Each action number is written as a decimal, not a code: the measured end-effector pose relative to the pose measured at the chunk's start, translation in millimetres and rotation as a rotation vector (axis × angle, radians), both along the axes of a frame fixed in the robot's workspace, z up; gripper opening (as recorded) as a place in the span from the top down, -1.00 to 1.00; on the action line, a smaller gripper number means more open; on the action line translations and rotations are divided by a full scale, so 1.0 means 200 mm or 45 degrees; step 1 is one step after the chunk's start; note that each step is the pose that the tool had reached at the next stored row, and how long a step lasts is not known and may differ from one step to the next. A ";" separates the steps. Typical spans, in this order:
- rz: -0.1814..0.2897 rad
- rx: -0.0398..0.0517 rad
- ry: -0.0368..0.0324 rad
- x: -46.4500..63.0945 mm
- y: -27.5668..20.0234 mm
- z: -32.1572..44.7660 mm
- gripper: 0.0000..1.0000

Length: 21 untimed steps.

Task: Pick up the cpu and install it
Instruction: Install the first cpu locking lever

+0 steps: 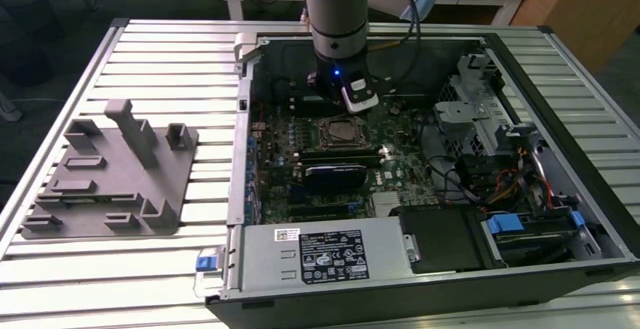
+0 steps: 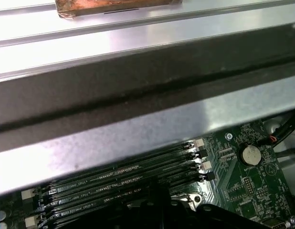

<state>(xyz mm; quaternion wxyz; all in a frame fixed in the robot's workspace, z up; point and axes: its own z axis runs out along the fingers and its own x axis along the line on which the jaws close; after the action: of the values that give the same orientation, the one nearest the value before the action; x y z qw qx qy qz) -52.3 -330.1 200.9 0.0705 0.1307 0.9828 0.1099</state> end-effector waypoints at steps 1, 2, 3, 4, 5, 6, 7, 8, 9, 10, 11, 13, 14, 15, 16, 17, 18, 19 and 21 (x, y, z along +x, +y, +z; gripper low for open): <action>0.000 -0.001 0.0000 0.00 0.000 -0.003 0.79; 0.000 -0.001 0.0000 0.00 0.000 -0.007 0.79; 0.000 -0.001 0.0000 0.00 0.000 -0.012 0.79; 0.000 -0.002 0.0000 0.00 0.000 -0.016 0.79; 0.000 -0.002 0.0000 0.00 0.000 -0.019 0.79; 0.000 -0.003 0.0000 0.00 -0.001 -0.021 0.79; 0.000 -0.003 0.0001 0.00 -0.002 -0.023 0.79; 0.000 -0.004 0.0002 0.00 -0.003 -0.024 0.79; 0.000 -0.004 0.0001 0.00 -0.005 -0.026 0.79; 0.001 -0.004 0.0000 0.00 -0.007 -0.027 0.79; 0.001 -0.005 0.0000 0.00 -0.011 -0.029 0.79; 0.001 -0.005 0.0001 0.00 -0.017 -0.032 0.79; 0.001 -0.005 0.0001 0.00 -0.019 -0.034 0.79; 0.001 -0.005 0.0002 0.00 -0.021 -0.037 0.79; 0.002 -0.005 0.0001 0.00 -0.024 -0.039 0.79; 0.002 -0.005 0.0001 0.00 -0.026 -0.041 0.79; 0.002 -0.005 0.0002 0.00 -0.029 -0.043 0.79; 0.002 -0.005 0.0001 0.00 -0.031 -0.044 0.79; 0.002 -0.006 0.0000 0.00 -0.033 -0.044 0.79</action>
<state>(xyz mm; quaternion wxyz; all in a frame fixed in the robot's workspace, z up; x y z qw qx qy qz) -52.3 -336.6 192.0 0.0707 0.1298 0.9831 0.1079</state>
